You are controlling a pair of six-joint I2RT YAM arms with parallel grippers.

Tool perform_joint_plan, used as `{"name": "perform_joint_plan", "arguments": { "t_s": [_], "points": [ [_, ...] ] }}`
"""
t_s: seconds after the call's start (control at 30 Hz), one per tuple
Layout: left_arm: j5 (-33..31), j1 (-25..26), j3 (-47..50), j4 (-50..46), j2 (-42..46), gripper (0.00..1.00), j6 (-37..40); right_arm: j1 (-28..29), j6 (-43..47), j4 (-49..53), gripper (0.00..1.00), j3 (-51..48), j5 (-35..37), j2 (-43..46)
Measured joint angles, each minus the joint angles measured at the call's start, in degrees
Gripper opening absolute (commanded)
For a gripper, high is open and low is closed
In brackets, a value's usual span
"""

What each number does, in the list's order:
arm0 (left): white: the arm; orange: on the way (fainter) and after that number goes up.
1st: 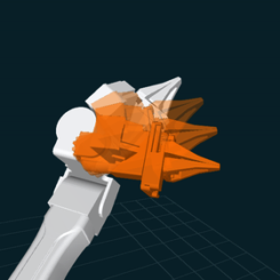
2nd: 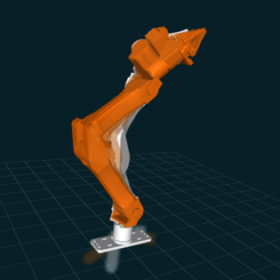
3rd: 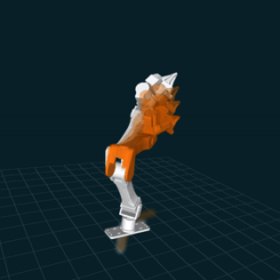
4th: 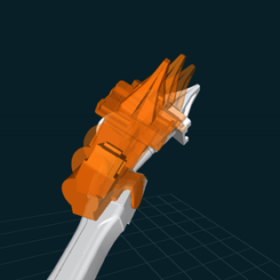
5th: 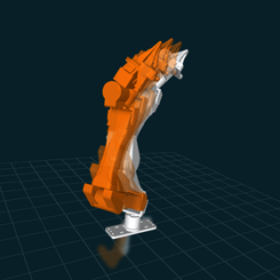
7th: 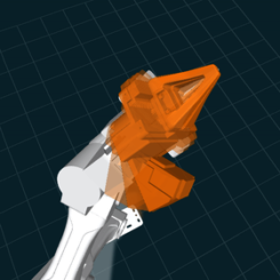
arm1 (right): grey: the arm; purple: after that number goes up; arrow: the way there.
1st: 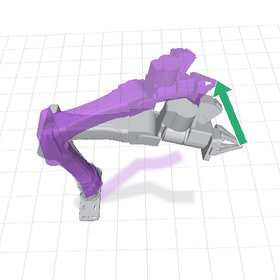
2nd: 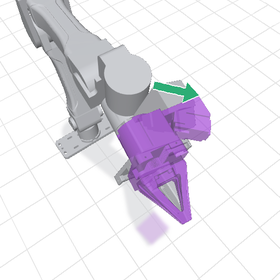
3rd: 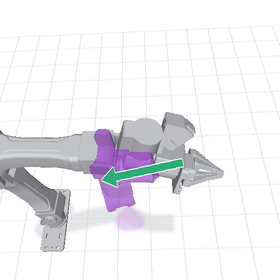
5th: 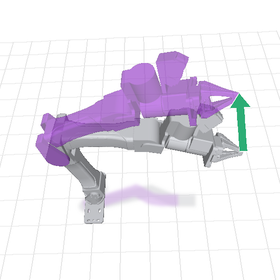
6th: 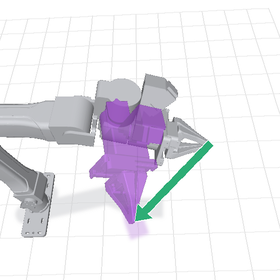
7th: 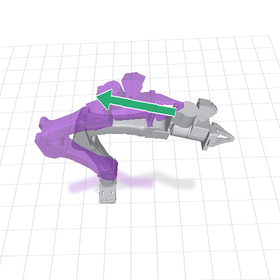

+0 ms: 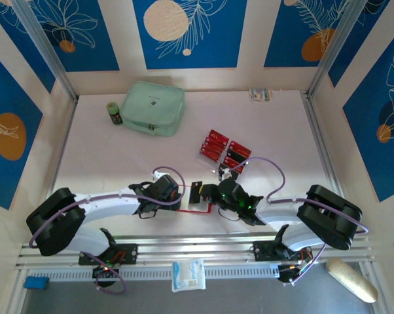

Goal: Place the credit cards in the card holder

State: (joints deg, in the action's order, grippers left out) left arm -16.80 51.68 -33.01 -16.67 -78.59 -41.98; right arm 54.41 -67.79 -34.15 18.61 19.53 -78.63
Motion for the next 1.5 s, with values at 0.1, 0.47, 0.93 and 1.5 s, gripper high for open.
{"name": "perform_joint_plan", "arguments": {
  "t_s": [0.1,0.47,0.93,1.5],
  "points": [
    [-0.02,0.0,0.09,0.15,0.0,1.0,0.0,0.09,-0.02,-0.2,0.0,0.0,0.15,0.09],
    [-0.22,0.11,0.13,0.28,0.0,1.0,0.0,0.2,-0.83,-2.51,0.0,0.0,0.24,-2.29],
    [-0.24,0.11,0.13,0.24,0.0,1.0,0.0,1.03,-2.4,-5.07,0.0,0.0,0.68,-5.64],
    [-0.24,0.11,0.13,0.22,0.0,1.0,0.0,5.57,-5.7,-3.74,0.0,-1.77,6.05,-4.87]
  ]
}}
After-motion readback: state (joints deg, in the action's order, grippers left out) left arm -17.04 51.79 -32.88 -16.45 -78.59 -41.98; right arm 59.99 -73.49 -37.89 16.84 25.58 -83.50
